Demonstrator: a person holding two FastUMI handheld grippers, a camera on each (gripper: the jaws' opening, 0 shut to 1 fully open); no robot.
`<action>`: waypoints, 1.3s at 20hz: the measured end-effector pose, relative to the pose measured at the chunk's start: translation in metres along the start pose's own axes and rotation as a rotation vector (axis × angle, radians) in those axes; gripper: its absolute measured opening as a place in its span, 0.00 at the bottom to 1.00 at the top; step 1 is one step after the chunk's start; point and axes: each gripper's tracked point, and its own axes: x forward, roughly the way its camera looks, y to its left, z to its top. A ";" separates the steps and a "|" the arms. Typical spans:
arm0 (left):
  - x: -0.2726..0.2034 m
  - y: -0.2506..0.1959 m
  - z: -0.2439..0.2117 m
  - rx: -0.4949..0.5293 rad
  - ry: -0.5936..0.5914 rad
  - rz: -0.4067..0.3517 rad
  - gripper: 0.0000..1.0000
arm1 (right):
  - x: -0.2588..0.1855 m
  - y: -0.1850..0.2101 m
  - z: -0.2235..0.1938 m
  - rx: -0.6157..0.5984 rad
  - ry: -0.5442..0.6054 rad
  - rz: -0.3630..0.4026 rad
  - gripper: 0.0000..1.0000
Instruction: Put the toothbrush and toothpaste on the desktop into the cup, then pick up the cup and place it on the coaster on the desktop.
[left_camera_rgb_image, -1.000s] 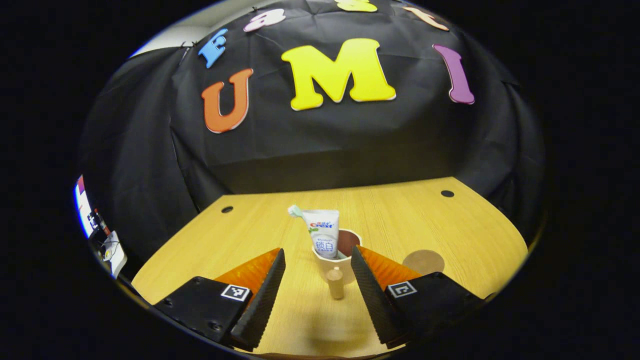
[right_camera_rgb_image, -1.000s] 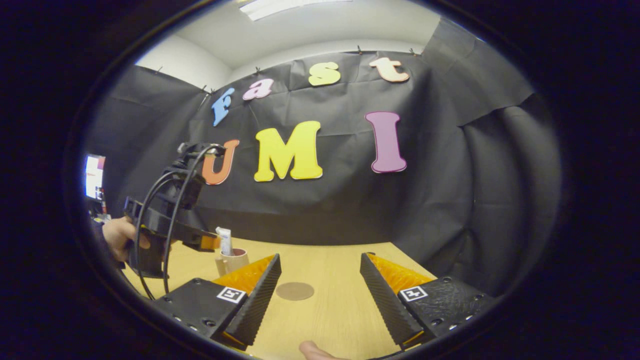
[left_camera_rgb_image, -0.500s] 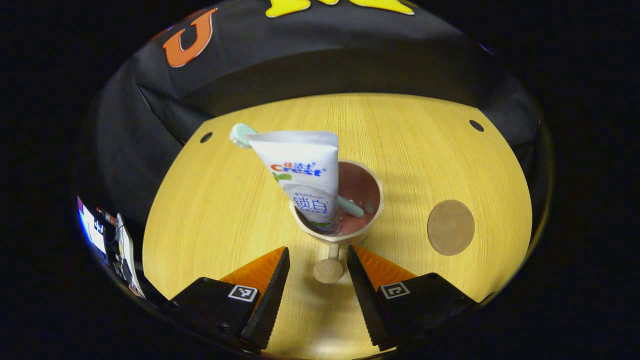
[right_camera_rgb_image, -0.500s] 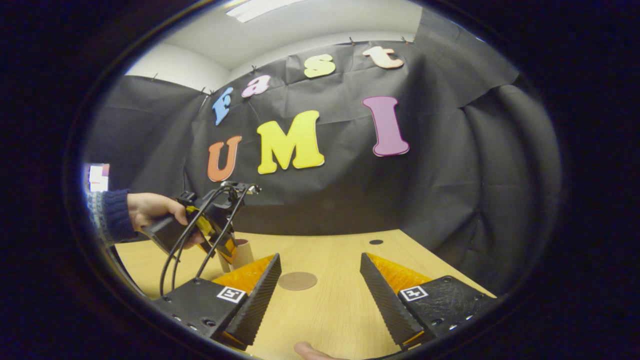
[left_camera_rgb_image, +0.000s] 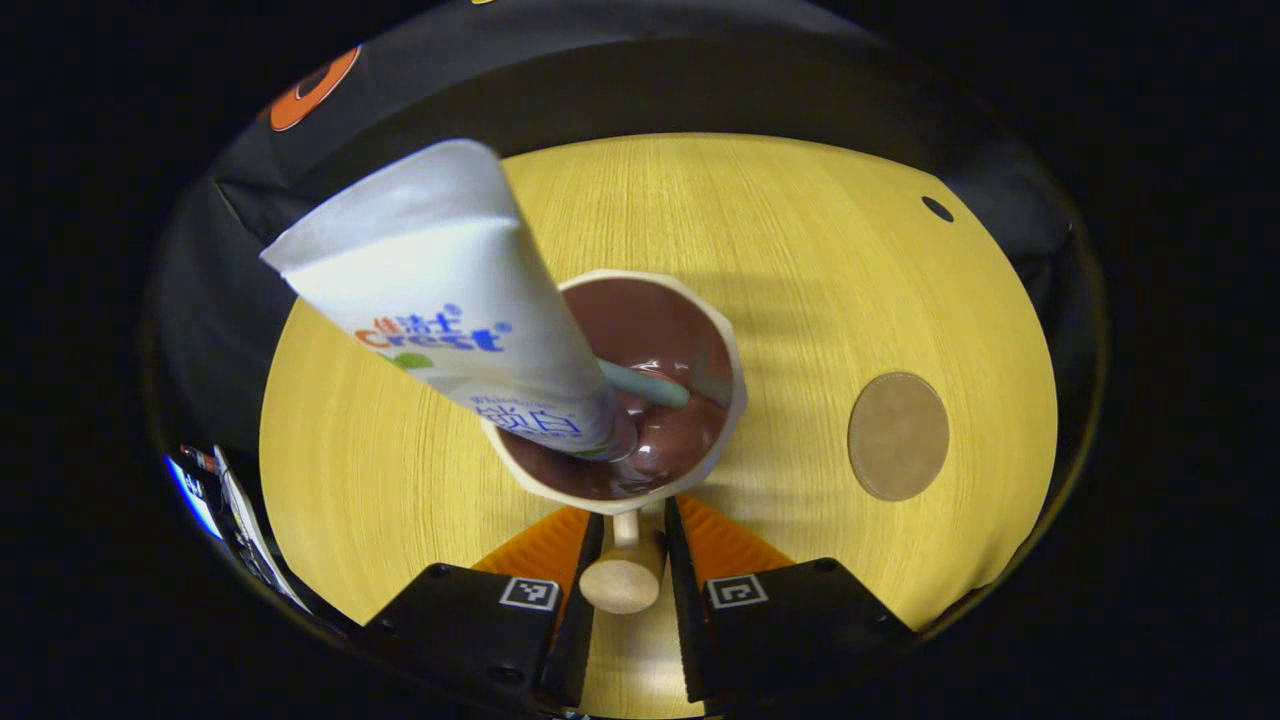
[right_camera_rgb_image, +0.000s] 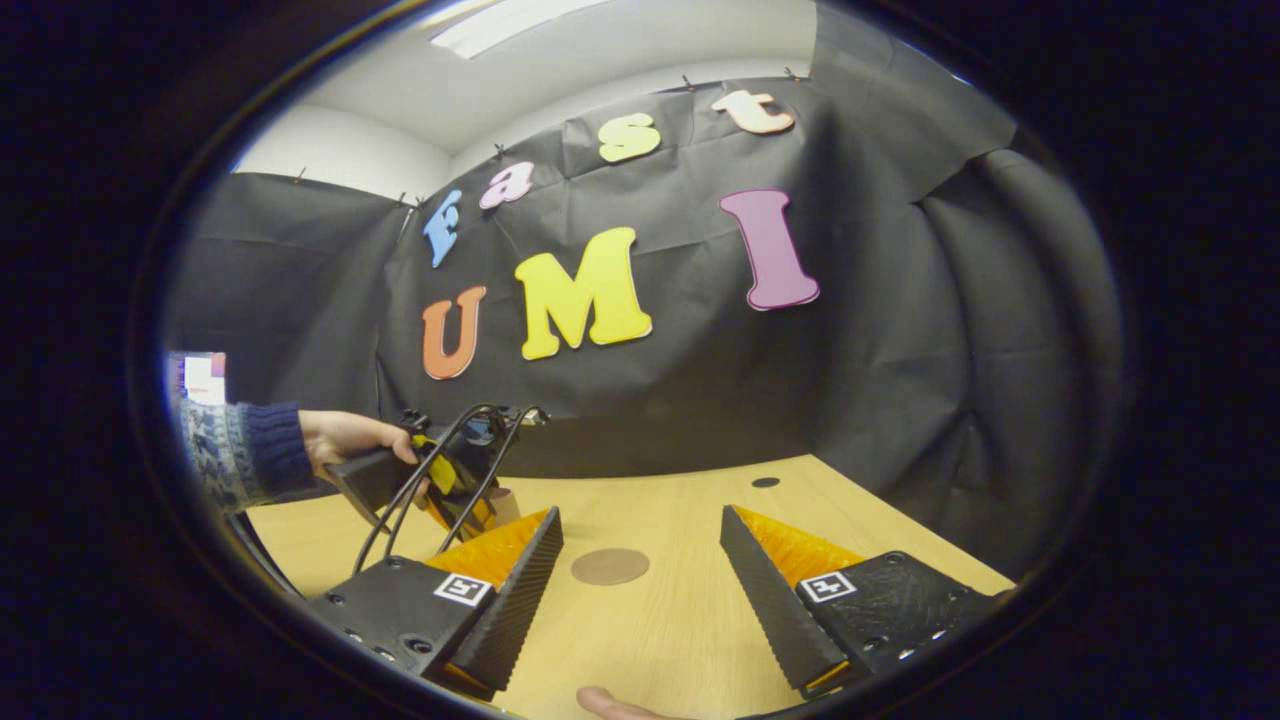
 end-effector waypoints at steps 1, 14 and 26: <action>-0.002 -0.001 0.001 -0.001 0.004 -0.005 0.44 | 0.001 0.002 -0.002 -0.006 0.005 0.003 0.96; -0.059 -0.046 0.023 -0.129 -0.063 -0.070 0.27 | 0.003 0.004 -0.009 -0.007 0.004 0.011 0.96; -0.198 -0.181 0.076 -0.038 -0.218 -0.125 0.26 | 0.005 -0.012 -0.012 0.033 0.023 -0.013 0.96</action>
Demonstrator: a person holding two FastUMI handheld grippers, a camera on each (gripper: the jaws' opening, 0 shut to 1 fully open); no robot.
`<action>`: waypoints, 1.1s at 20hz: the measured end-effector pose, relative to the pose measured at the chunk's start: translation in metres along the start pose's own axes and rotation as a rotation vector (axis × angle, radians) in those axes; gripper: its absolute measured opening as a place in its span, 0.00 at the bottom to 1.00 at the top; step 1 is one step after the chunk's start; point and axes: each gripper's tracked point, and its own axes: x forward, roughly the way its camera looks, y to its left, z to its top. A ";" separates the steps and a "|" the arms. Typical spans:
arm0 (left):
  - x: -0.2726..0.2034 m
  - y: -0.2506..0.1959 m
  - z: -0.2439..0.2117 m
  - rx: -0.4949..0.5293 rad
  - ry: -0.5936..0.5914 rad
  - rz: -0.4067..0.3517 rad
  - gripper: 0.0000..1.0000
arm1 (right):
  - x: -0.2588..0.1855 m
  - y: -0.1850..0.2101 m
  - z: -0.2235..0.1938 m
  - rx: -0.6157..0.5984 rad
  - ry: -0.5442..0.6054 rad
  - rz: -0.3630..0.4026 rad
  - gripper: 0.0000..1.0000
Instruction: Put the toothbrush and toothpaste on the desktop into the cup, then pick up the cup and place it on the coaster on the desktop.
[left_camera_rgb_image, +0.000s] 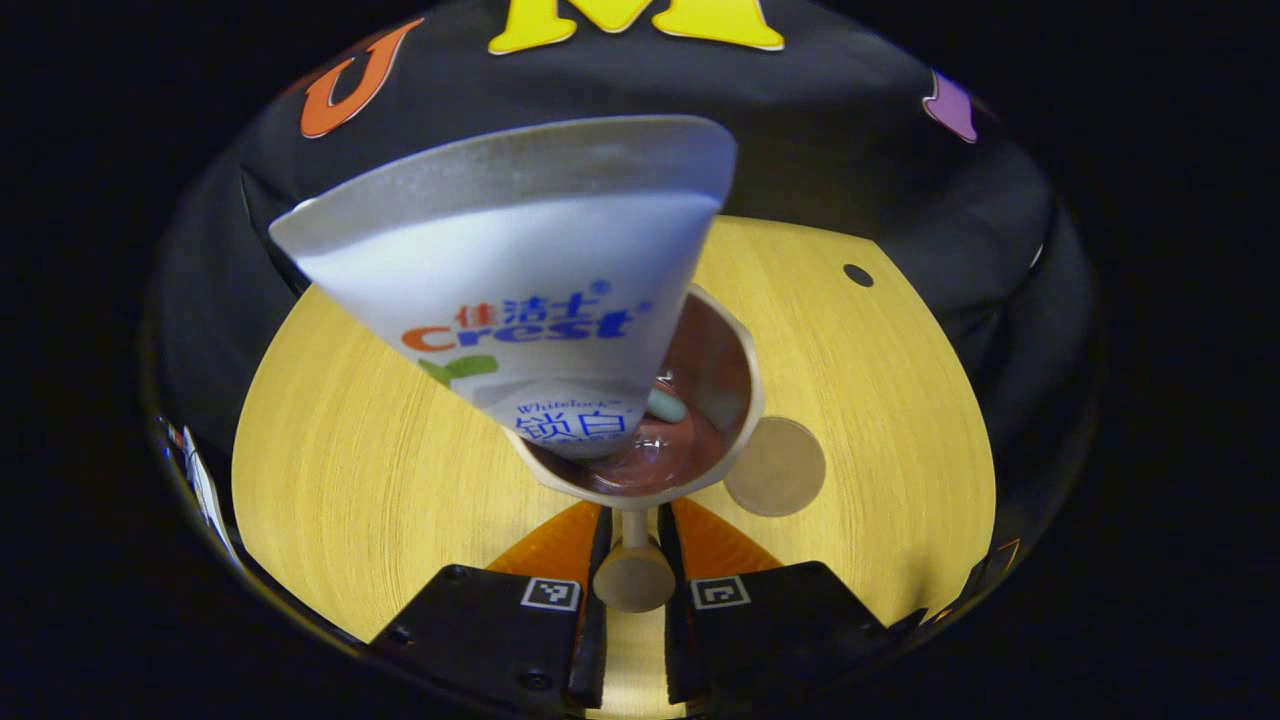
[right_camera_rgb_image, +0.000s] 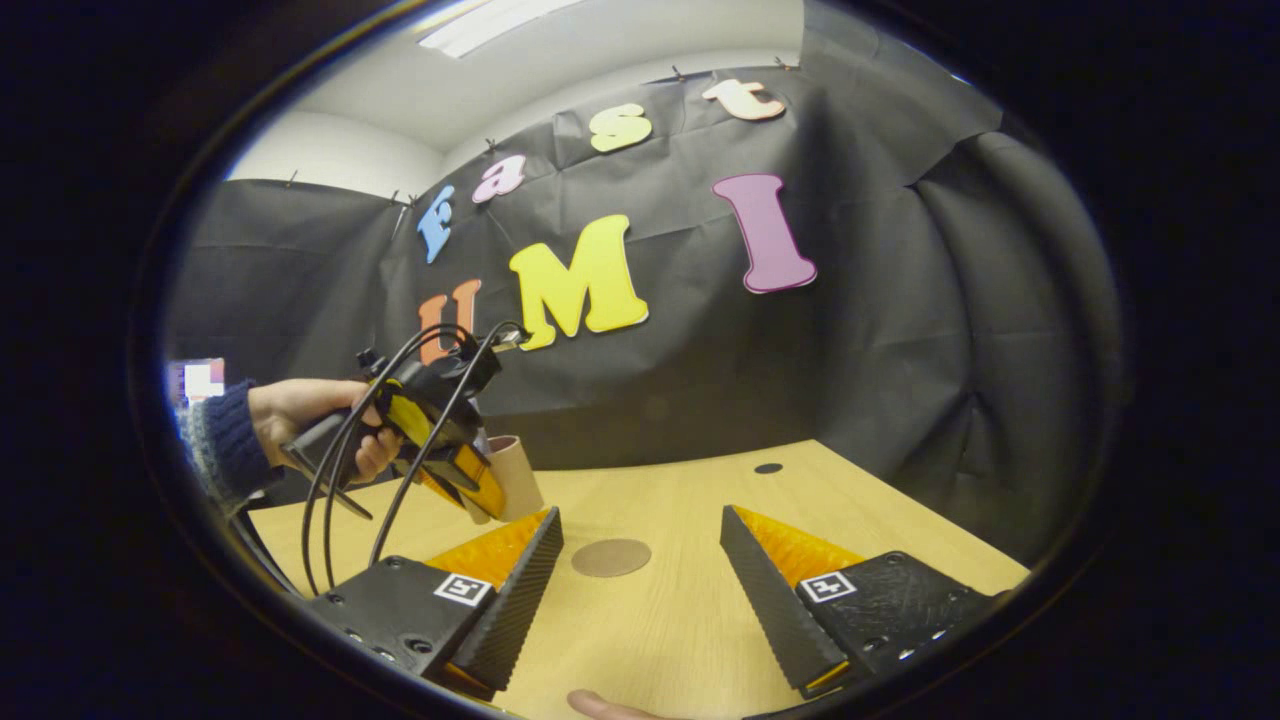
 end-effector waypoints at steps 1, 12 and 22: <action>-0.002 -0.016 -0.002 0.013 0.007 -0.015 0.26 | -0.001 -0.003 0.001 -0.002 -0.004 -0.006 0.96; -0.012 -0.134 -0.009 0.140 0.048 -0.041 0.26 | -0.001 -0.045 0.006 0.076 -0.010 -0.075 0.96; 0.019 -0.089 -0.028 0.121 0.108 -0.041 0.27 | 0.003 -0.047 -0.002 0.082 0.013 -0.090 0.96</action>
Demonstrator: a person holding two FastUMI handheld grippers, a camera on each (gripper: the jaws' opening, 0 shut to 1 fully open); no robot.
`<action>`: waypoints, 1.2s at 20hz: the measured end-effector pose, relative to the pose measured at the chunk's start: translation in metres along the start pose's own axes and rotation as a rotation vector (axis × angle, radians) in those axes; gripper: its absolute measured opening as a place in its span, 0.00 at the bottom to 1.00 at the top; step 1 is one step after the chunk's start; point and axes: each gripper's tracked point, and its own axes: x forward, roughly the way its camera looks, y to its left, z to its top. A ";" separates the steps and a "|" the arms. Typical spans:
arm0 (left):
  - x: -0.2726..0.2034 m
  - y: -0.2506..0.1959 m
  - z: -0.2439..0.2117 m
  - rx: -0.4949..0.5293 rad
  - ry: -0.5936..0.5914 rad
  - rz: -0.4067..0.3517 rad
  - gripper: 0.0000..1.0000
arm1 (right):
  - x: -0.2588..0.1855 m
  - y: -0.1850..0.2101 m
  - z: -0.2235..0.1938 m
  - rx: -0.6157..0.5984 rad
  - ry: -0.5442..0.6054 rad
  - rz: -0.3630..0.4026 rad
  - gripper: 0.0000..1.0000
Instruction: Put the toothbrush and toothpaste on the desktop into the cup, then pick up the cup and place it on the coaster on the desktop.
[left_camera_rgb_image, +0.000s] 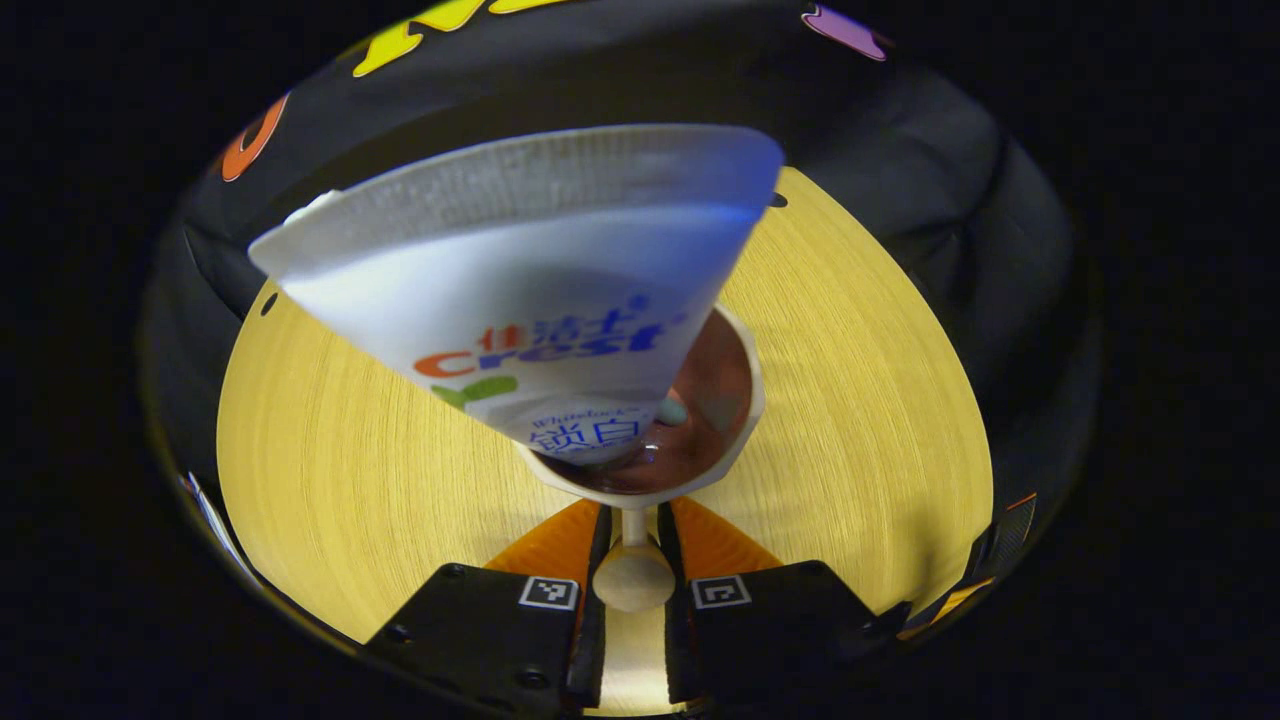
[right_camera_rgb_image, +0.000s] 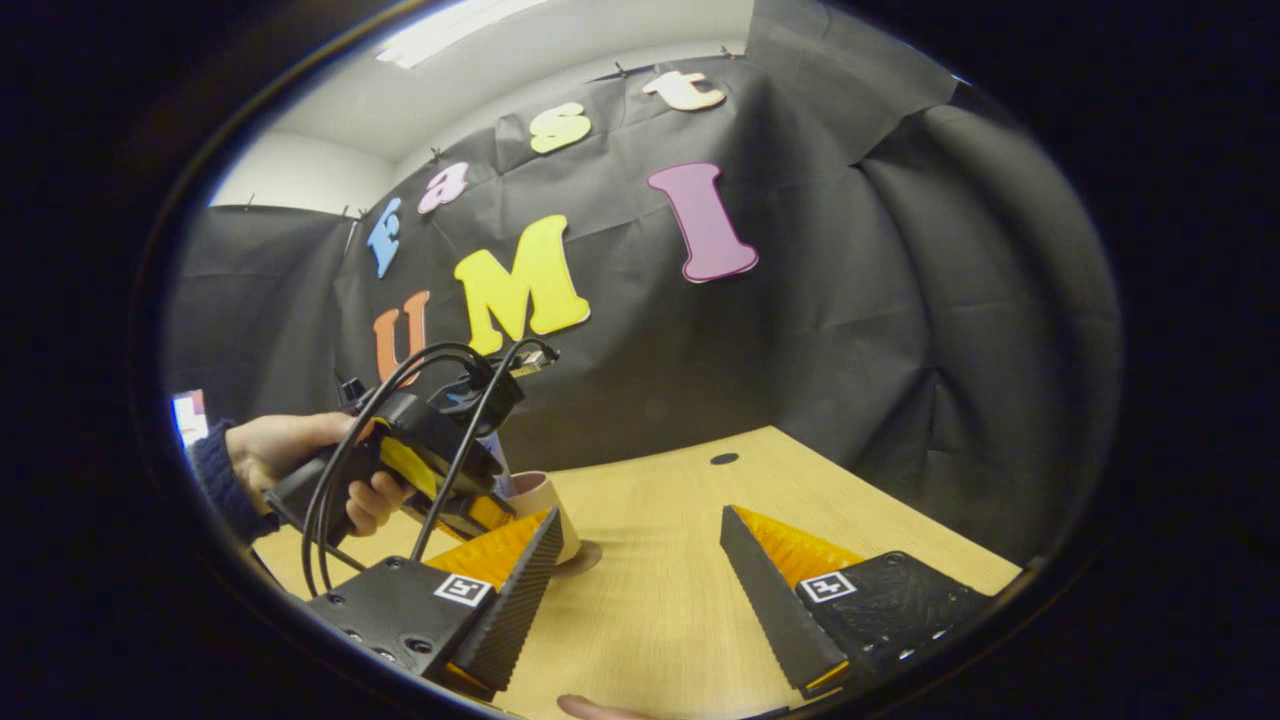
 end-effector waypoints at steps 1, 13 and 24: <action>0.000 0.001 0.000 0.004 -0.002 0.008 0.27 | -0.002 0.002 0.000 -0.002 0.002 0.004 0.96; -0.017 0.013 -0.006 0.068 0.026 0.126 0.29 | 0.001 -0.004 -0.003 0.022 0.007 -0.007 0.96; -0.069 -0.026 0.026 0.094 -0.193 0.038 0.64 | 0.003 -0.005 -0.008 0.032 0.024 -0.008 0.96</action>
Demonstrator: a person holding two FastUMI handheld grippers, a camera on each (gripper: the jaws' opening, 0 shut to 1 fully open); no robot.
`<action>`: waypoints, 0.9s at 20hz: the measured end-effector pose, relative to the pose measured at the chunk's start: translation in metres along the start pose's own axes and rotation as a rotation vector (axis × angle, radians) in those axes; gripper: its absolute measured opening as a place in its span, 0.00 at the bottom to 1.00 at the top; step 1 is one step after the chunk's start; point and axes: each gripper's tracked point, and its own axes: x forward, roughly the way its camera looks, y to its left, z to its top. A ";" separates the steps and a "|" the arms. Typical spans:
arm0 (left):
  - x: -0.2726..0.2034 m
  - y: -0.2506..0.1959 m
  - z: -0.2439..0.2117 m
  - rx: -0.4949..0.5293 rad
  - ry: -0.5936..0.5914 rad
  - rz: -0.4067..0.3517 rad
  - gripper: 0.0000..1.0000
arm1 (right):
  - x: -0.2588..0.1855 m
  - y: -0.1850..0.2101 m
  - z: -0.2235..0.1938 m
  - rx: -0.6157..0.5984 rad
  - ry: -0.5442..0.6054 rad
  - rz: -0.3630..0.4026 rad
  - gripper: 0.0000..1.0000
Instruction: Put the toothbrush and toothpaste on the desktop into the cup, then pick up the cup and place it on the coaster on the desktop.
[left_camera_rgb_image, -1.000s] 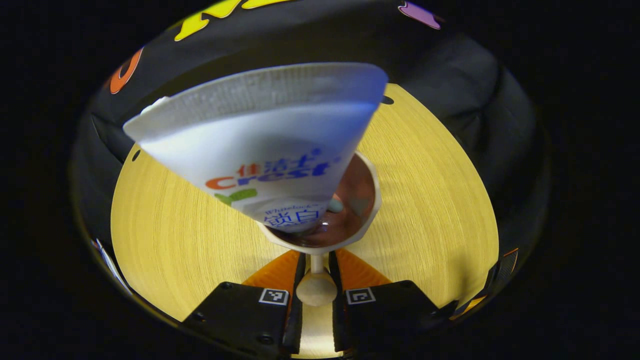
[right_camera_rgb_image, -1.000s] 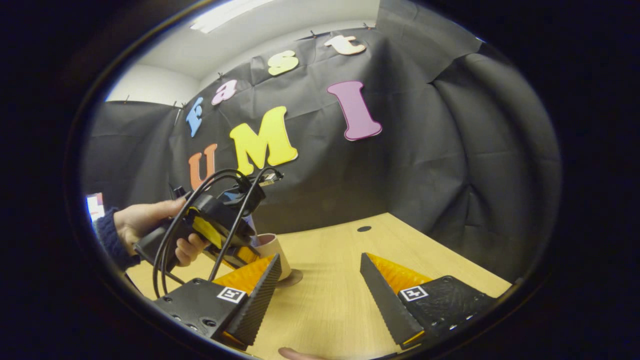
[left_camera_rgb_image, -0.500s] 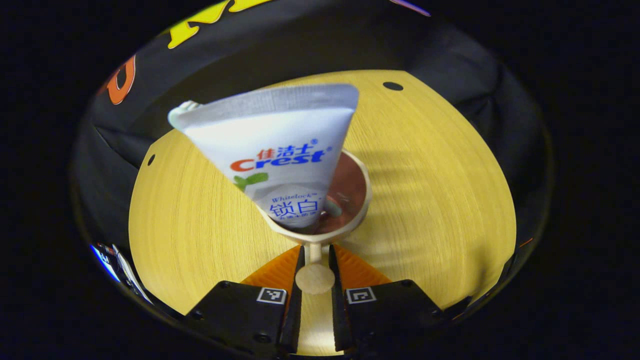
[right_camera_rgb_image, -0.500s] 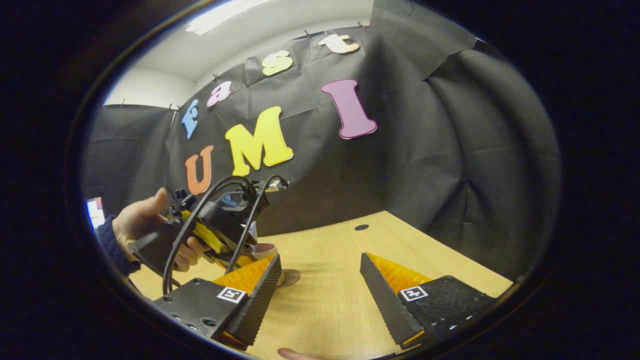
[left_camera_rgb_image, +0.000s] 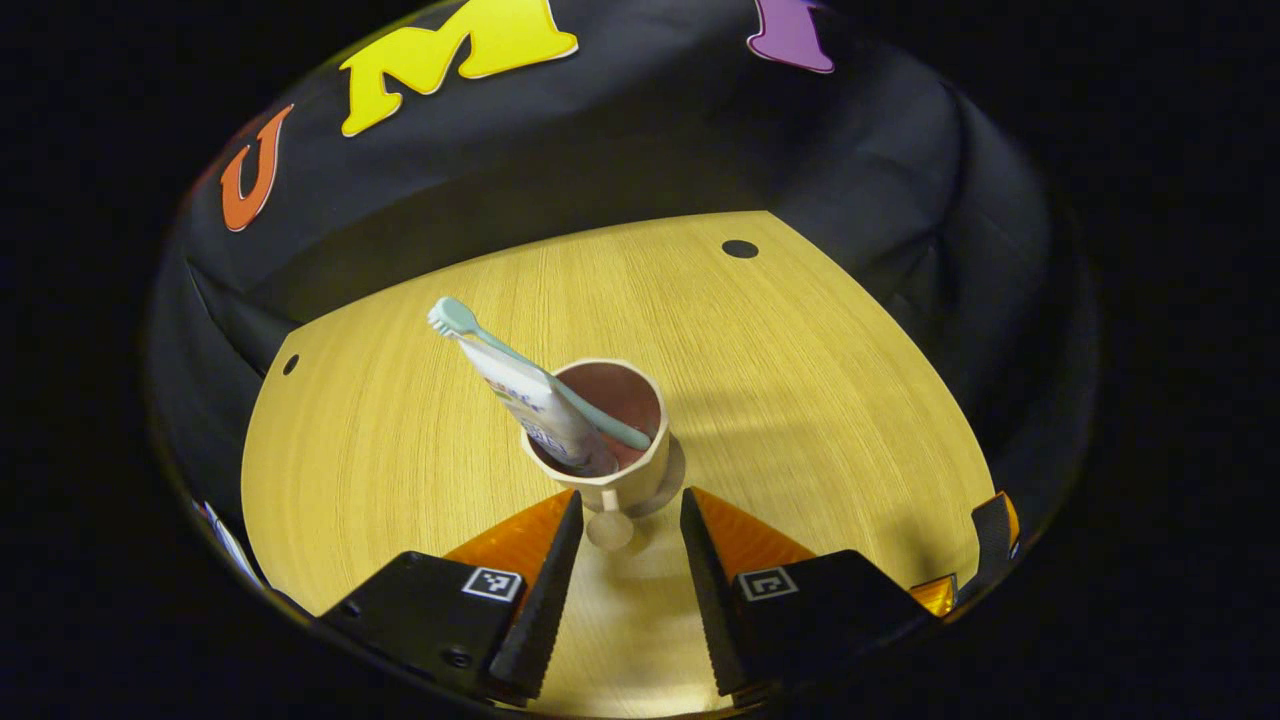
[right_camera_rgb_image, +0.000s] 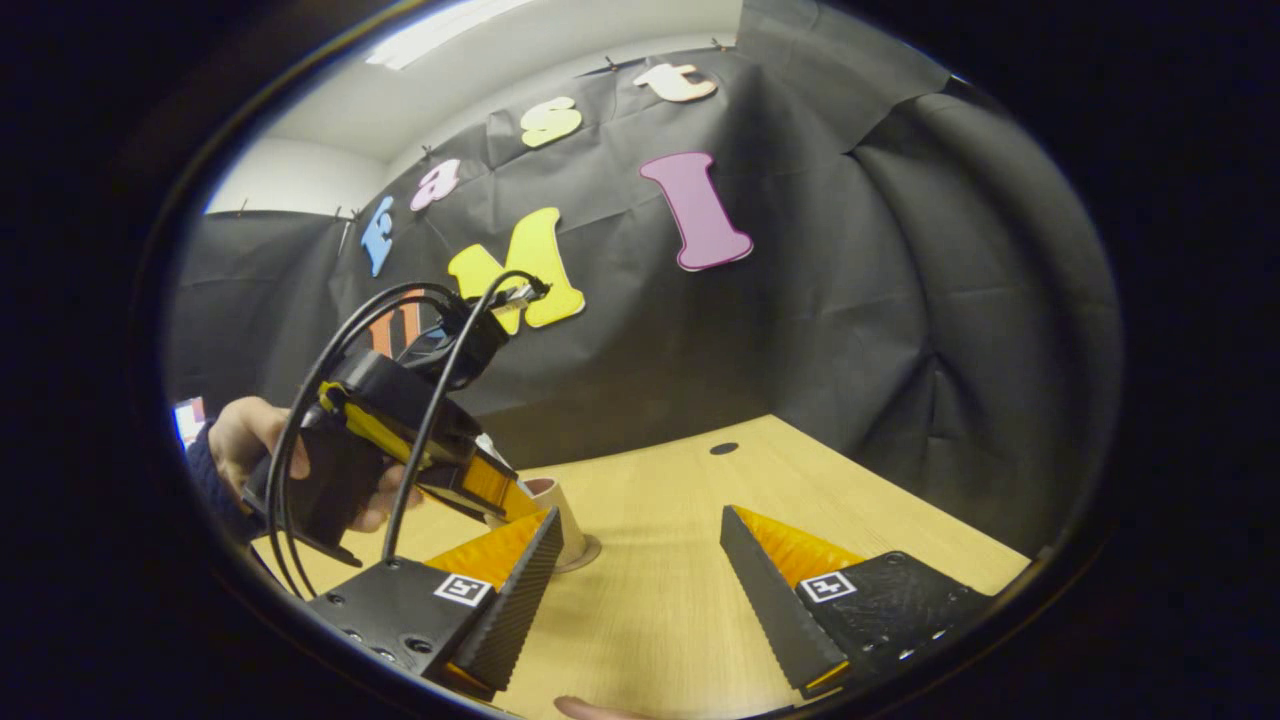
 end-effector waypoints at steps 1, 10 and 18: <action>0.004 0.005 0.018 0.005 -0.013 0.010 0.64 | 0.000 0.000 -0.001 0.000 0.001 -0.001 0.96; -0.054 0.016 0.010 -0.024 -0.181 0.032 0.99 | 0.003 0.001 -0.002 -0.060 0.006 -0.026 0.96; -0.121 0.050 -0.017 -0.065 -0.382 0.066 0.99 | -0.011 0.032 0.002 -0.172 0.004 -0.033 0.96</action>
